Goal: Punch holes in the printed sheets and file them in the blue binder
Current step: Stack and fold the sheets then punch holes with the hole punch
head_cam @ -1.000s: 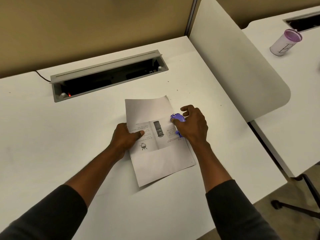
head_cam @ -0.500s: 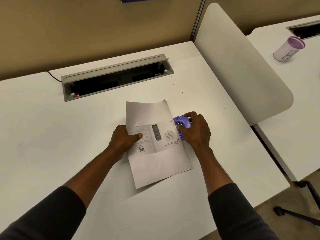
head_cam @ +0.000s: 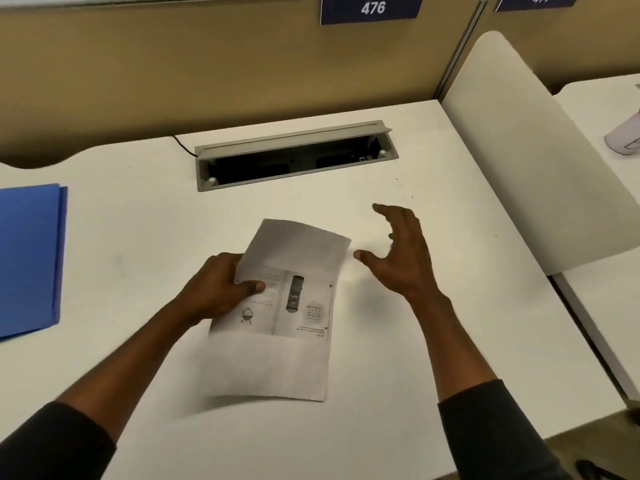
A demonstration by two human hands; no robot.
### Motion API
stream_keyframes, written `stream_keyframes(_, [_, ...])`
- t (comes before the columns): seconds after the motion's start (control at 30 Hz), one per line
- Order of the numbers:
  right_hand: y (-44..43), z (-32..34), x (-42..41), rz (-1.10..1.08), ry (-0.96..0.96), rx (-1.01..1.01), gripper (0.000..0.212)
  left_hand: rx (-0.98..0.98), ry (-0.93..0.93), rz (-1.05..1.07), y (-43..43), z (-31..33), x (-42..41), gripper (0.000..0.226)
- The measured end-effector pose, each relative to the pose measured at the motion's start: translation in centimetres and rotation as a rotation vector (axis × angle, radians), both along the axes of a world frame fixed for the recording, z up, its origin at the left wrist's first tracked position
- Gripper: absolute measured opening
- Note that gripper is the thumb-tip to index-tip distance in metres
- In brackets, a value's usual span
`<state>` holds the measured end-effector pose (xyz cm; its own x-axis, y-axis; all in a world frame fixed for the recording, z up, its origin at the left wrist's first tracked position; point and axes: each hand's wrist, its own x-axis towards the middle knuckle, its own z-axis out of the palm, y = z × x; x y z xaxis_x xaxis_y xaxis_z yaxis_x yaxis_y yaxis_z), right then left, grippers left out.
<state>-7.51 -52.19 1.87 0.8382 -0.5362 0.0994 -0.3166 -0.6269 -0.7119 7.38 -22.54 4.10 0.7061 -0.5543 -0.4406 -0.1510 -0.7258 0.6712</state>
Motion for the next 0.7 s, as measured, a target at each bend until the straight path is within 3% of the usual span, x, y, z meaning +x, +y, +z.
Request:
stream_keyframes(0.07, [1.9, 1.8, 1.6, 0.194, 0.026, 0.149, 0.097, 0.075, -0.064, -0.158, 1.2, 2.2, 1.1, 0.014])
stream_keyframes(0.13, [3.6, 3.2, 2.9, 0.370, 0.096, 0.212, 0.094, 0.149, -0.143, -0.339, 1.6, 4.1, 2.3, 0.018])
stream_keyframes(0.3, [8.7, 4.2, 4.2, 0.557, 0.230, 0.122, 0.044, 0.329, -0.344, -0.703, 2.2, 7.0, 3.8, 0.016])
stream_keyframes(0.37, [10.8, 3.7, 3.8, 0.512, 0.239, 0.041, 0.027, 0.435, -0.389, -0.810, 2.4, 8.0, 3.9, 0.016])
stream_keyframes(0.5, [13.8, 2.7, 1.8, 0.360, 0.220, 0.075, 0.028, 0.533, -0.509, -0.916, 2.5, 9.4, 3.8, 0.016])
stream_keyframes(0.6, [15.8, 2.4, -0.3, 0.108, 0.206, 0.231, 0.021, 0.474, -0.715, -0.888, 2.4, 9.1, 3.2, 0.021])
stream_keyframes(0.7, [17.4, 1.3, -3.0, -0.180, 0.167, 0.447, 0.012, 0.289, -0.938, -0.740, 2.3, 7.1, 2.0, 0.046])
